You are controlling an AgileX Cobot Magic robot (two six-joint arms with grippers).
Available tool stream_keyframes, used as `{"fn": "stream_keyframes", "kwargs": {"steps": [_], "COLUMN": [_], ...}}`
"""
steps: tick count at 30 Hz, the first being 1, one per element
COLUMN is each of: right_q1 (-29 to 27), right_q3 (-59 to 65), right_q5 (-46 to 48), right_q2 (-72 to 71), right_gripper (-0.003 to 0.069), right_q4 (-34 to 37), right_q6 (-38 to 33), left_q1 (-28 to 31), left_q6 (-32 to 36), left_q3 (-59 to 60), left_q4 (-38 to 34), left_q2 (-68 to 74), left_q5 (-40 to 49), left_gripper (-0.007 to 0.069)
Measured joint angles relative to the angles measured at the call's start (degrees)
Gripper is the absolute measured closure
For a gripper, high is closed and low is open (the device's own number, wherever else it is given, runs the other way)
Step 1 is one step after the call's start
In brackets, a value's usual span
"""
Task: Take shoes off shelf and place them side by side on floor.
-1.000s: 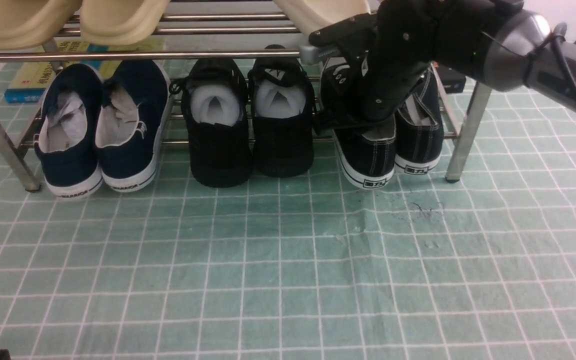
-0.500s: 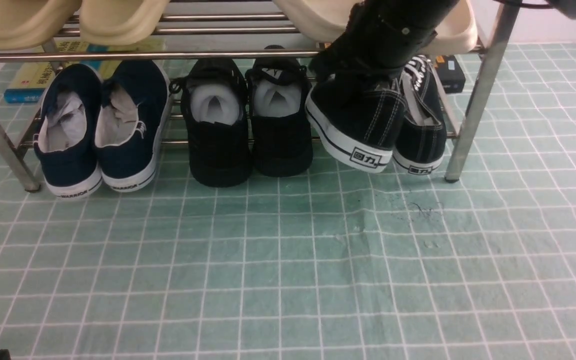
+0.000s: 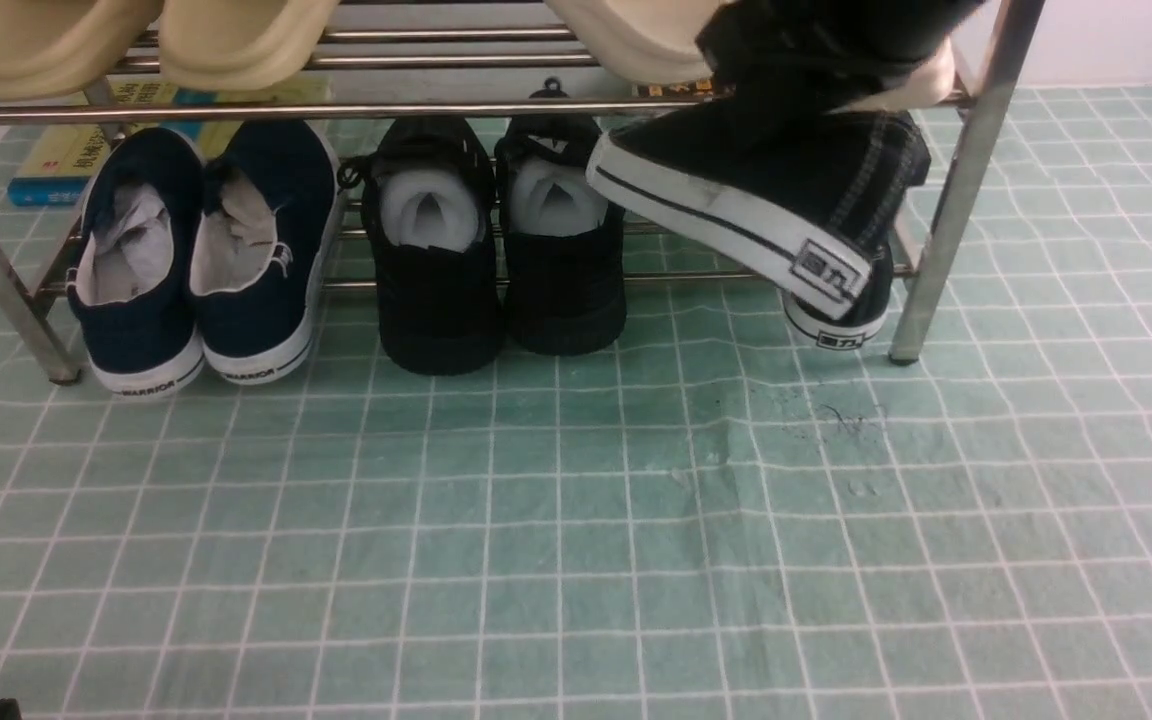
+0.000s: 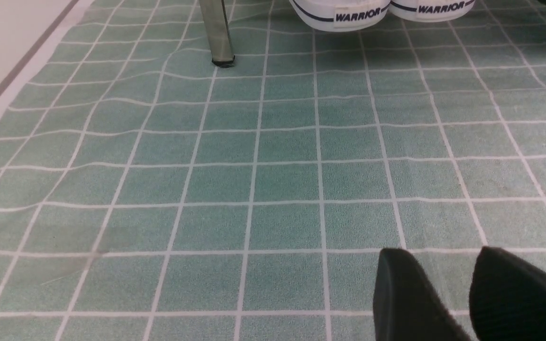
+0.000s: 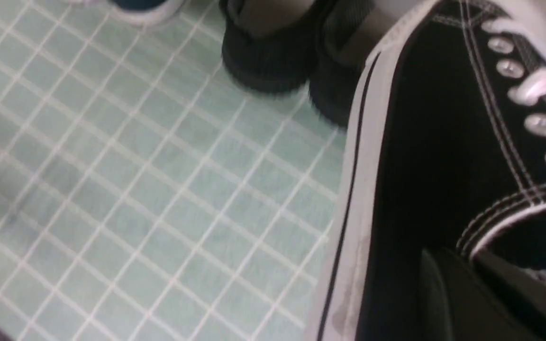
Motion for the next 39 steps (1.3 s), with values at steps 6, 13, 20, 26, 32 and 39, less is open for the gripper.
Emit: {"fn": "stream_keyframes", "kwargs": {"steps": [6, 13, 20, 26, 32, 39], "right_q1": [4.2, 10.5, 12.4, 12.4, 12.4, 12.4], "right_q3": [13.4, 22.7, 23.4, 23.4, 23.4, 23.4], "right_q5": [0.0, 0.0, -0.2, -0.9, -1.0, -5.6], "right_q2": [-9.9, -9.4, -2.8, 0.2, 0.6, 1.3], "right_gripper": [0.0650, 0.0650, 0.0648, 0.0647, 0.0645, 0.0643], "right_q4": [-0.1, 0.1, -4.9, -13.2, -18.5, -20.5], "right_q6": [0.0, 1.2, 6.8, 13.1, 17.1, 18.5], "left_q1": [0.0, 0.0, 0.0, 0.0, 0.0, 0.0], "left_q6": [0.0, 0.0, 0.0, 0.0, 0.0, 0.0], "left_q3": [0.0, 0.0, 0.0, 0.0, 0.0, 0.0], "left_q4": [0.0, 0.0, 0.0, 0.0, 0.0, 0.0], "left_q2": [0.0, 0.0, 0.0, 0.0, 0.0, 0.0], "left_q5": [0.0, 0.0, 0.0, 0.0, 0.0, 0.0], "left_gripper": [0.0382, 0.0382, 0.0382, 0.0383, 0.0383, 0.0385]}}
